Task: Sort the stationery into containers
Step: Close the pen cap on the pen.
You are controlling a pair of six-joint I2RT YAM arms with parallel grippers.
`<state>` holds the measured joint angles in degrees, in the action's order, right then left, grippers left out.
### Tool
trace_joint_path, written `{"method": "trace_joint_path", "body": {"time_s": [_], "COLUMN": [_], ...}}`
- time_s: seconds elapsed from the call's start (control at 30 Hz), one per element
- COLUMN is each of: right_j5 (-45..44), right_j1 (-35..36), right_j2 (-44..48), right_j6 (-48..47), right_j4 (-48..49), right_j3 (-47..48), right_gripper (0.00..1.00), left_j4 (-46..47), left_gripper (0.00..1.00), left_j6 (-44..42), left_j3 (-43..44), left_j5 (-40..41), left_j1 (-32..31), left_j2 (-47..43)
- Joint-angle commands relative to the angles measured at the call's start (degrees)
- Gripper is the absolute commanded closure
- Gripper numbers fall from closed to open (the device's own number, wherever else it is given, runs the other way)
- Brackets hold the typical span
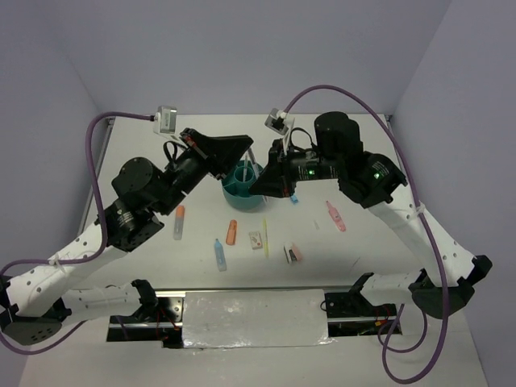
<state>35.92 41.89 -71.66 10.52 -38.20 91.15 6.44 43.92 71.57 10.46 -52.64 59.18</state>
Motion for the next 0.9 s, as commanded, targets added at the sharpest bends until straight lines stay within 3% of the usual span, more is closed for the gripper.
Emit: {"method": "trace_joint_path", "body": {"time_s": [0.0,0.13,0.33,0.43,0.57,0.6,0.67,0.7,0.73,0.87], "right_j5": [-4.11,0.53,2.13,0.65,-2.52,-4.18,-6.55,-8.22,-12.24,-23.16], "right_j1": [-4.44,-4.36,-2.78,-2.78,-2.95,-2.95,-3.65,-3.66,-3.92,-4.62], "right_j2": [-3.66,-7.08,-7.80,-6.48,-4.99,-4.72,-3.76,-3.58,-3.49,-6.20], "right_j6": [0.11,-0.68,1.95,2.22,0.47,0.03,-0.07,-0.33,-0.42,-1.12], "right_j4": [14.46,13.67,19.46,21.58,21.41,22.19,24.55,25.70,26.58,30.63], "right_j3": [9.21,10.46,1.24,-1.58,-5.98,-7.21,-11.42,-12.83,-15.37,-18.03], "right_gripper": [1.00,1.00,1.00,1.00,1.00,1.00,1.00,1.00,1.00,1.00], "left_j4": [-10.04,-10.92,-16.61,-20.83,-24.88,-25.76,-29.43,-32.16,-35.76,-60.70], "left_gripper": [1.00,1.00,1.00,0.96,0.71,0.47,0.22,0.03,0.01,0.01], "left_j6": [3.54,1.10,-7.34,-9.02,-7.80,-7.02,-4.21,-2.37,3.48,25.03], "left_j3": [-5.21,-2.16,12.16,16.22,17.11,17.11,17.46,18.07,19.91,24.93], "left_j5": [-11.43,-10.72,-10.72,-5.55,7.26,10.43,20.27,24.31,33.31,48.23], "left_j1": [-10.19,-12.05,-12.05,-11.96,-11.96,-11.96,-11.96,-11.96,-11.87,-11.69], "left_j2": [1.73,2.69,7.70,9.38,7.71,6.49,4.91,4.63,4.46,3.93]}}
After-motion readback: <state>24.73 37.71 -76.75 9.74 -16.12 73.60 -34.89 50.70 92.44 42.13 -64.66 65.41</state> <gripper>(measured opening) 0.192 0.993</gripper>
